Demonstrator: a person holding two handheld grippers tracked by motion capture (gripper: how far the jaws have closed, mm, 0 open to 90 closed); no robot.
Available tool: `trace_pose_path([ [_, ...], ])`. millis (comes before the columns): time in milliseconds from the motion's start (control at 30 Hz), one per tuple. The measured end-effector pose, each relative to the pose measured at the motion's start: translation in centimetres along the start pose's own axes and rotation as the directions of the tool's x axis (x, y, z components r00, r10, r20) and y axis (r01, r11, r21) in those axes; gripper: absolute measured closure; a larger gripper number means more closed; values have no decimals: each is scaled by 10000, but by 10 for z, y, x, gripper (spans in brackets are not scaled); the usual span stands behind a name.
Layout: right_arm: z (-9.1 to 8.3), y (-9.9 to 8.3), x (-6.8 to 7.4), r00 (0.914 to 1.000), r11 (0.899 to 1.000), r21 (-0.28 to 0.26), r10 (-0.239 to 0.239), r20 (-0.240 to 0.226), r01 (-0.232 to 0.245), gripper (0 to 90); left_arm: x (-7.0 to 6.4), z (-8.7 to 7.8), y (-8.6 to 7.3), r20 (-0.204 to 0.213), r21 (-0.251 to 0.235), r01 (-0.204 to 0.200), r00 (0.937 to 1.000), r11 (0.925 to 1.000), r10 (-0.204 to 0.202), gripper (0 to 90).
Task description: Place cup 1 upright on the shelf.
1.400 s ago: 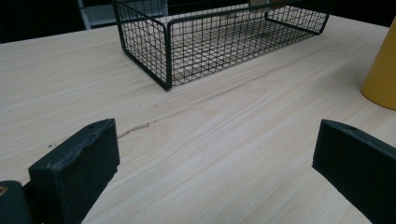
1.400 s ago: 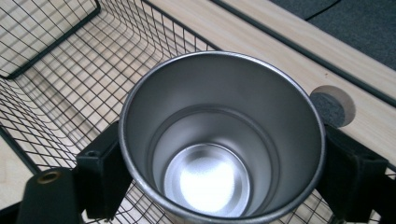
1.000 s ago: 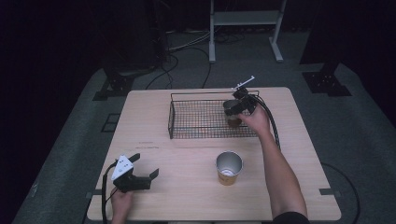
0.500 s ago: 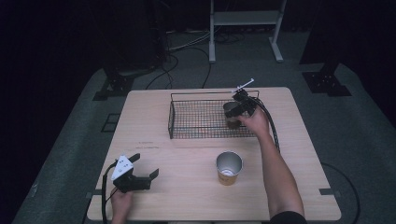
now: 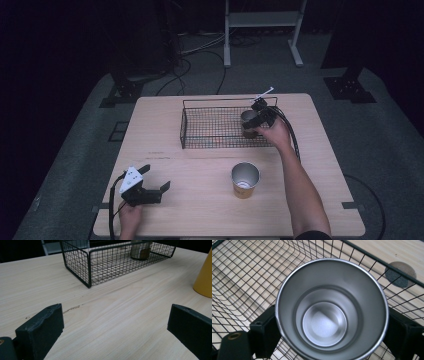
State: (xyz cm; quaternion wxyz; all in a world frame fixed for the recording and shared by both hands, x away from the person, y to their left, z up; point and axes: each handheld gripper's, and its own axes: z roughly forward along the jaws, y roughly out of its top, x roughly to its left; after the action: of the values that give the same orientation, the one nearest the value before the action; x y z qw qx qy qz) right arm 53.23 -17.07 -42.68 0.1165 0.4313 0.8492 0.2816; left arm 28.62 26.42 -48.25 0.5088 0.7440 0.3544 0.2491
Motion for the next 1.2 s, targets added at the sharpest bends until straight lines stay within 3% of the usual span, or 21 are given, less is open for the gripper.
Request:
trace_pose_path([
  [133, 3, -5, 1, 9998, 9999, -81, 129, -143, -131, 124, 0, 0, 0, 1, -2, 0, 10000, 10000, 0, 0],
  [433, -1, -4, 4, 10000, 9998, -203, -89, -39, 89, 97, 0, 0, 0, -2, -7, 2, 10000, 10000, -2, 0],
  [633, -9, -3, 4, 9998, 9982, -602, -87, -152, 78, 73, 0, 0, 0, 2, -6, 0, 10000, 10000, 0, 0],
  [900, -29, -2, 3, 9995, 9903, -1380, 101, -290, -140, 72, 0, 0, 0, 10, 3, -8, 10000, 10000, 8, 0],
  [1200, -69, -14, 7, 9989, 9724, -2318, -347, -323, 263, 73, 0, 1, 0, -1, 67, -65, 10000, 10000, 65, 0],
])
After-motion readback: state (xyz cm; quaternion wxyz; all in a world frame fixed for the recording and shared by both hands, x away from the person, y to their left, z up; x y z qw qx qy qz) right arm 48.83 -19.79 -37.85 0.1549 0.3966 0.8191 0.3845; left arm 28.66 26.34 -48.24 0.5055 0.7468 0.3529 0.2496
